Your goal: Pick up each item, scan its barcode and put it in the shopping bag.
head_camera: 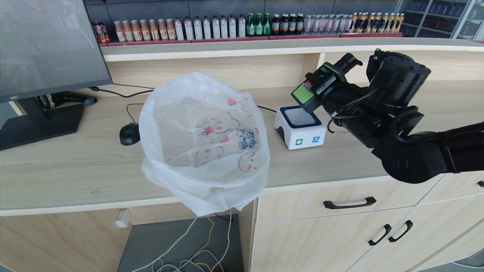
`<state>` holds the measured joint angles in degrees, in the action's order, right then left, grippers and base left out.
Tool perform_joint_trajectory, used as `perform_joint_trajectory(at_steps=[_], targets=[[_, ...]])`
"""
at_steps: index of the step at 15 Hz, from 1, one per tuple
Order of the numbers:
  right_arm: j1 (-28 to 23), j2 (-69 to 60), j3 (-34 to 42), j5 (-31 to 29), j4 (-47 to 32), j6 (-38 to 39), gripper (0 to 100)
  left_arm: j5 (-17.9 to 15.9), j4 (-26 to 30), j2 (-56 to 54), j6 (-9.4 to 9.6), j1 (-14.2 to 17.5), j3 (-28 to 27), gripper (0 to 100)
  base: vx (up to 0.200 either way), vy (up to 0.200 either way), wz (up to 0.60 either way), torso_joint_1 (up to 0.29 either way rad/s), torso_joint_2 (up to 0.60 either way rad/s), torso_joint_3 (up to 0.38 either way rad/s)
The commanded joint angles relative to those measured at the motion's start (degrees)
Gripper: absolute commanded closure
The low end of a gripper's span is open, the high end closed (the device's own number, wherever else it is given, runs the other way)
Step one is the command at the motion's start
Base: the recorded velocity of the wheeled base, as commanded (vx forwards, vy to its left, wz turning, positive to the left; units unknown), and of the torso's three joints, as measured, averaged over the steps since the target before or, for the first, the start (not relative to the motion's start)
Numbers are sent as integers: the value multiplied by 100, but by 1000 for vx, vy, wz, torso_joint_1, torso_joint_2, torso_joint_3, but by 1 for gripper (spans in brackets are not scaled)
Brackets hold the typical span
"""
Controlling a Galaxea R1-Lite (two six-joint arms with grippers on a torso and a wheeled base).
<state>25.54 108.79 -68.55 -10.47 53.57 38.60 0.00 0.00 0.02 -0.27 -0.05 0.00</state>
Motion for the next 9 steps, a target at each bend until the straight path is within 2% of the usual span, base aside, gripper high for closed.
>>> perform_joint_trajectory(at_steps=[1, 3, 5, 6, 9], targets=[[21, -490, 368, 1, 40, -256, 100, 0, 0, -2, 0, 5, 0, 0, 0, 0, 0, 0, 0, 0], [100, -780, 773, -8, 181, -616, 100, 0, 0, -2, -8, -4, 0, 0, 0, 0, 0, 0, 0, 0], [259, -1097, 1511, 10, 682, -1267, 100, 0, 0, -2, 0, 5, 0, 0, 0, 0, 0, 0, 0, 0], [329, -1211, 2047, 45, 1270, -1777, 100, 0, 0, -2, -8, 5, 0, 0, 0, 0, 0, 0, 0, 0], [399, -1211, 3040, 300, 3011, -3095, 100, 0, 0, -2, -8, 5, 0, 0, 0, 0, 0, 0, 0, 0]])
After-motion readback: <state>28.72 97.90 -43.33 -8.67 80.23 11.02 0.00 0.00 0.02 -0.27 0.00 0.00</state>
